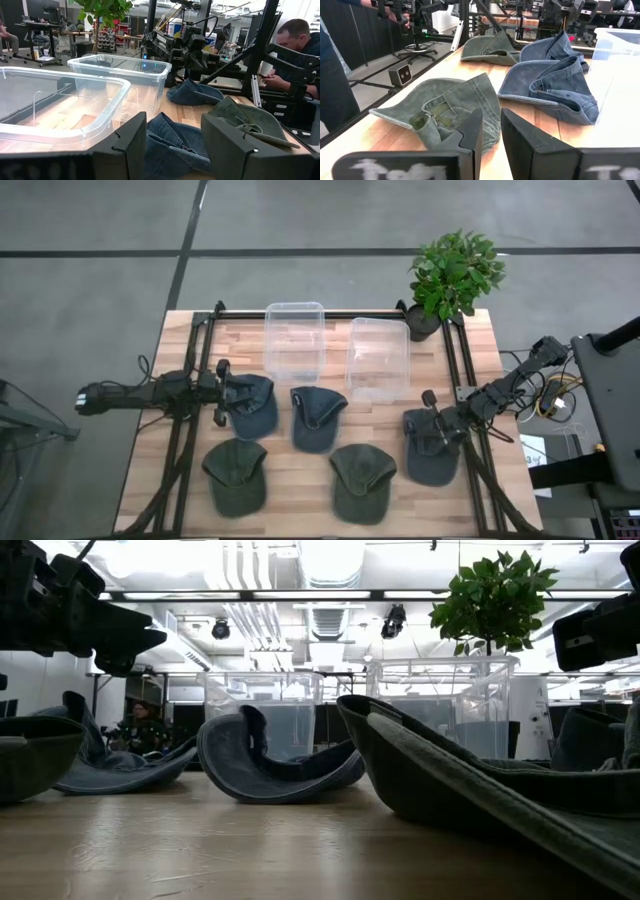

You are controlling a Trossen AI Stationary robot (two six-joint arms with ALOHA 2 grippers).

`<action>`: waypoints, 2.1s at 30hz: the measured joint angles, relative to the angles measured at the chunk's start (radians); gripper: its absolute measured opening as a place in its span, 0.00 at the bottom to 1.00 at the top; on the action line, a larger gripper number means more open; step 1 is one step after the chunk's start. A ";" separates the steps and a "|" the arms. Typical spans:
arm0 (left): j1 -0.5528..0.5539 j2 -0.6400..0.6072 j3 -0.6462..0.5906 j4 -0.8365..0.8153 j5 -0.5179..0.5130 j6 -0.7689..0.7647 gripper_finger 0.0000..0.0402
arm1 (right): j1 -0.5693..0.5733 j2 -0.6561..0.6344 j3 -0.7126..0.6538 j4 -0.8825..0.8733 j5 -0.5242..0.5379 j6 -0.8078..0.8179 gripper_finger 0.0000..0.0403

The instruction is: Pick & Place hat

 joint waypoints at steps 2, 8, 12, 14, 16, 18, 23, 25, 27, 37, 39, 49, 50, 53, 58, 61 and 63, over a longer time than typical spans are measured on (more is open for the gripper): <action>0.000 0.000 0.000 -0.001 0.000 0.000 0.45 | 0.000 0.000 0.000 0.000 0.000 0.000 0.16; 0.000 0.000 0.000 -0.004 0.000 0.000 0.45 | 0.000 0.000 0.000 0.000 0.000 0.000 0.15; 0.000 0.000 0.000 -0.005 0.000 0.000 0.45 | 0.000 0.000 0.000 0.000 0.000 0.000 0.15; 0.000 0.000 0.000 -0.005 0.000 0.000 0.45 | 0.000 0.000 0.000 0.000 0.000 0.000 0.15; 0.000 0.000 0.000 -0.005 0.000 0.000 0.45 | 0.000 0.000 0.000 0.000 0.000 0.000 0.15; 0.000 0.000 0.000 -0.006 0.000 0.000 0.45 | 0.000 0.000 0.000 0.000 0.000 0.000 0.15; 0.000 0.000 0.000 -0.006 0.000 0.000 0.45 | 0.000 0.000 0.000 0.000 0.000 0.000 0.15; 0.000 0.000 0.000 -0.006 -0.001 0.000 0.45 | 0.000 0.000 0.000 0.000 0.000 0.002 0.15; 0.000 0.000 0.000 -0.007 -0.001 0.000 0.45 | 0.000 0.000 0.000 0.000 0.000 0.003 0.15; 0.000 0.000 0.000 -0.007 -0.001 0.000 0.45 | 0.000 0.000 0.000 0.001 0.000 0.011 0.15; 0.000 0.000 0.000 -0.007 -0.001 0.000 0.45 | 0.000 0.000 0.000 0.001 0.000 0.011 0.15; 0.000 0.000 0.000 -0.007 0.000 0.000 0.45 | 0.000 0.000 0.000 0.001 0.000 0.011 0.15; 0.000 0.000 0.000 -0.007 0.000 0.000 0.45 | 0.000 0.000 0.000 0.002 0.000 0.011 0.15; 0.000 0.000 0.000 -0.007 0.000 0.000 0.45 | 0.000 0.000 0.000 0.002 0.000 0.011 0.15; 0.000 0.000 0.000 -0.007 0.000 0.000 0.45 | 0.000 0.000 0.000 0.002 0.000 0.011 0.15; 0.000 0.000 0.000 -0.007 0.000 0.000 0.45 | 0.000 0.000 0.000 0.012 0.000 0.011 0.15; 0.000 0.000 0.000 -0.007 0.000 0.000 0.45 | 0.000 -0.001 0.000 0.018 0.001 0.023 0.15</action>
